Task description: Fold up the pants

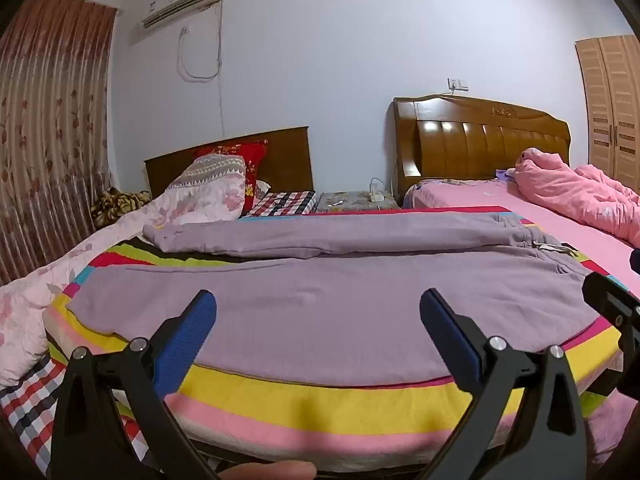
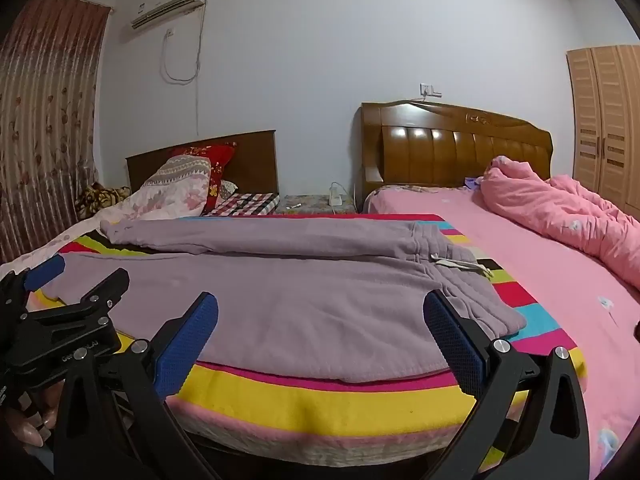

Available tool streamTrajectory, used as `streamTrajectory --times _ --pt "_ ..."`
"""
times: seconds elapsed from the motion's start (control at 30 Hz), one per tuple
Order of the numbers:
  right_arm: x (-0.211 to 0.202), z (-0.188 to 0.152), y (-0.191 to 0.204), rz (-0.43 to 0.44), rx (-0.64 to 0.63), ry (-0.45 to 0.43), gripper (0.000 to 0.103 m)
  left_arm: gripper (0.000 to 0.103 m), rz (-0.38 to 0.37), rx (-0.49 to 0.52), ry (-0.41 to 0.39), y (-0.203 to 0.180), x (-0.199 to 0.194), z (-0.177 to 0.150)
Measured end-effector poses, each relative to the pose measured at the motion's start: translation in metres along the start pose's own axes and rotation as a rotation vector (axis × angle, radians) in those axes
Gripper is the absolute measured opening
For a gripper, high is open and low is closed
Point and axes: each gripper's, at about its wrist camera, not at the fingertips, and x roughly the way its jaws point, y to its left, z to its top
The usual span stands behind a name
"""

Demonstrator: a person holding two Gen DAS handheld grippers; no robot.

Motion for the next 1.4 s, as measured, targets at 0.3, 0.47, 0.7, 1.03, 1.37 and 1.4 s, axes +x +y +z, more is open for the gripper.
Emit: streamTrajectory --times 0.3,0.47,0.7,1.03,1.37,1.4 --pt "0.001 0.001 0.001 0.017 0.029 0.021 0.099 0.102 -0.011 -0.019 0.028 -0.001 0.000 -0.002" --pt "0.000 -0.001 0.004 0.012 0.029 0.020 0.099 0.102 -0.010 -0.025 0.030 0.000 -0.001 -0.001" --pt "0.007 -0.003 0.005 0.017 0.030 0.025 0.099 0.102 -0.005 -0.035 0.038 0.000 0.003 -0.005" --pt "0.008 -0.012 0.006 0.023 0.035 0.030 0.099 0.102 -0.004 -0.045 0.047 0.008 0.003 -0.005" --pt "0.008 -0.012 0.005 0.026 0.041 0.036 0.099 0.102 -0.003 -0.044 0.052 0.005 0.003 -0.004" --pt "0.008 -0.013 0.005 0.026 0.042 0.036 0.099 0.102 -0.003 -0.044 0.051 0.005 0.003 -0.005"
